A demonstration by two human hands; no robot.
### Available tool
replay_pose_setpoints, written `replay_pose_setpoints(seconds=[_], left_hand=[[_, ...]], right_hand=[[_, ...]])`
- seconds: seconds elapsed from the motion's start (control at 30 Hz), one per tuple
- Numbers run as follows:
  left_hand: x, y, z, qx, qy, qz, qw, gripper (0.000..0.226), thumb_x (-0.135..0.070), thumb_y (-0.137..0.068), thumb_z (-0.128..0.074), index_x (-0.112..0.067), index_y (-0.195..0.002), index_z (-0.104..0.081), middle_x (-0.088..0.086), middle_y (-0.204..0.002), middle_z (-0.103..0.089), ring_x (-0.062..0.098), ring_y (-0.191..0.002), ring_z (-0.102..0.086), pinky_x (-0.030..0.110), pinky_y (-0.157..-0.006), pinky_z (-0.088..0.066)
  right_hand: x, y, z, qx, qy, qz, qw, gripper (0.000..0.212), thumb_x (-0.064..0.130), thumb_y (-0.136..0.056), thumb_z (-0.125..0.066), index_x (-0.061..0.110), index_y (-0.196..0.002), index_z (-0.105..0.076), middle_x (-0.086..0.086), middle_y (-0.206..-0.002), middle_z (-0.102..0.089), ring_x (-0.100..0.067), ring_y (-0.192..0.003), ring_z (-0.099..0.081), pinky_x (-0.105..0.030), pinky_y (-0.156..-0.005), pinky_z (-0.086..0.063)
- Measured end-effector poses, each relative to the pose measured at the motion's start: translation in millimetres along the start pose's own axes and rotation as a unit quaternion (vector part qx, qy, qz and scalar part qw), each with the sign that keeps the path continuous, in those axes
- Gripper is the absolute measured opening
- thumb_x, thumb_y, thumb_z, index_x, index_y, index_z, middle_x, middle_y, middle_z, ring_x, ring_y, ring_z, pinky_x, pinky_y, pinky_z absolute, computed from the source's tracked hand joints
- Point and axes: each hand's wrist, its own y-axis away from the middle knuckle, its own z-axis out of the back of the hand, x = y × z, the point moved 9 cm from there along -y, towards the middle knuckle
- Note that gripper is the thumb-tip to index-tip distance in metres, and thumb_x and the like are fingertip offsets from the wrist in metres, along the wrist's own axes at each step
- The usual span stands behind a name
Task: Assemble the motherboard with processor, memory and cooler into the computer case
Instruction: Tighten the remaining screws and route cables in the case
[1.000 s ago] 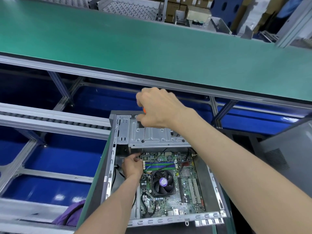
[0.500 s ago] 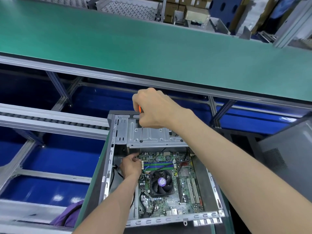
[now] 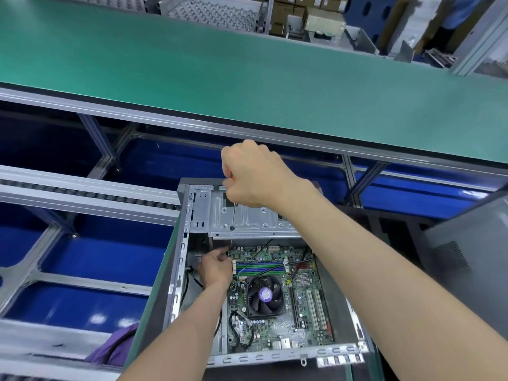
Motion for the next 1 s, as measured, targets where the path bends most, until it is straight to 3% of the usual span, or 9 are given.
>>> replay_pose_setpoints(seconds=[0.13,0.23,0.3,0.5,0.57,0.73,0.8,0.9,1.0], left_hand=[[2,-2,-2,0.008,0.023,0.003,1.0,0.034,0.003,-0.091,-0.062,-0.02,-0.112,-0.073,-0.011,-0.082,-0.067,0.015,-0.087,-0.065,0.041,-0.1,-0.052],[1,-1,-1,0.01,0.023,0.004,1.0,0.034,0.003,-0.091,-0.061,-0.02,-0.113,-0.074,-0.01,-0.084,-0.067,0.017,-0.09,-0.065,0.04,-0.1,-0.053],[1,-2,-2,0.01,0.027,0.004,1.0,0.035,0.004,-0.091,-0.06,-0.021,-0.111,-0.073,-0.012,-0.083,-0.066,0.014,-0.088,-0.064,0.041,-0.1,-0.052],[1,0,-1,0.005,0.023,0.01,1.0,0.036,0.004,-0.091,-0.059,-0.023,-0.11,-0.073,-0.002,-0.099,-0.069,0.016,-0.091,-0.064,0.041,-0.1,-0.052],[-1,1,0,0.007,0.024,0.006,1.0,0.036,0.004,-0.091,-0.059,-0.023,-0.111,-0.073,-0.004,-0.098,-0.07,0.012,-0.088,-0.064,0.04,-0.1,-0.052],[-1,3,2,-0.001,0.02,0.007,1.0,0.036,0.003,-0.092,-0.059,-0.025,-0.11,-0.073,-0.012,-0.091,-0.064,-0.001,-0.074,-0.057,0.028,-0.089,-0.053],[-1,3,1,0.0,0.017,0.01,1.0,0.036,0.003,-0.092,-0.059,-0.025,-0.109,-0.073,-0.01,-0.095,-0.065,0.003,-0.077,-0.059,0.031,-0.092,-0.054],[-2,3,1,0.003,0.018,0.008,1.0,0.035,0.002,-0.091,-0.062,-0.025,-0.11,-0.073,-0.008,-0.093,-0.069,0.008,-0.079,-0.063,0.037,-0.093,-0.056],[-2,2,1,0.006,0.019,0.007,1.0,0.034,0.002,-0.091,-0.062,-0.024,-0.11,-0.073,-0.01,-0.085,-0.067,0.013,-0.084,-0.065,0.039,-0.095,-0.055]], right_hand=[[10,-2,7,-0.081,0.125,0.0,0.989,0.046,0.028,-0.095,-0.056,0.02,-0.064,-0.022,0.002,-0.067,-0.024,-0.03,-0.065,-0.04,-0.034,-0.053,-0.021],[7,-4,3,-0.009,0.057,0.026,0.998,0.018,0.027,-0.079,-0.062,0.019,-0.076,-0.047,0.0,-0.079,-0.046,-0.029,-0.074,-0.05,-0.031,-0.054,-0.023],[6,-2,-1,0.034,-0.01,0.041,0.999,0.021,0.016,-0.071,-0.059,0.018,-0.091,-0.058,0.0,-0.095,-0.056,-0.028,-0.082,-0.054,-0.03,-0.055,-0.029],[5,3,8,-0.081,0.122,-0.006,0.989,0.024,0.025,-0.095,-0.055,0.013,-0.081,-0.041,0.002,-0.066,-0.024,-0.03,-0.065,-0.04,-0.035,-0.054,-0.023],[9,1,9,-0.077,0.132,0.011,0.988,0.024,0.031,-0.093,-0.058,0.014,-0.083,-0.043,0.002,-0.067,-0.028,-0.03,-0.066,-0.043,-0.032,-0.051,-0.019],[5,1,0,0.028,-0.046,0.033,0.998,0.023,0.014,-0.075,-0.058,0.017,-0.097,-0.055,-0.001,-0.096,-0.053,-0.029,-0.083,-0.053,-0.035,-0.062,-0.039],[3,1,3,-0.017,0.002,0.014,1.0,0.012,0.016,-0.084,-0.058,0.011,-0.09,-0.049,-0.004,-0.082,-0.046,-0.031,-0.077,-0.05,-0.038,-0.061,-0.036],[5,2,9,-0.079,0.122,-0.007,0.989,0.027,0.03,-0.098,-0.053,0.014,-0.083,-0.038,0.001,-0.067,-0.023,-0.03,-0.069,-0.04,-0.038,-0.06,-0.029],[7,0,10,-0.059,0.136,0.008,0.989,0.03,0.039,-0.092,-0.058,0.016,-0.084,-0.041,0.002,-0.07,-0.029,-0.03,-0.07,-0.043,-0.037,-0.06,-0.029]])
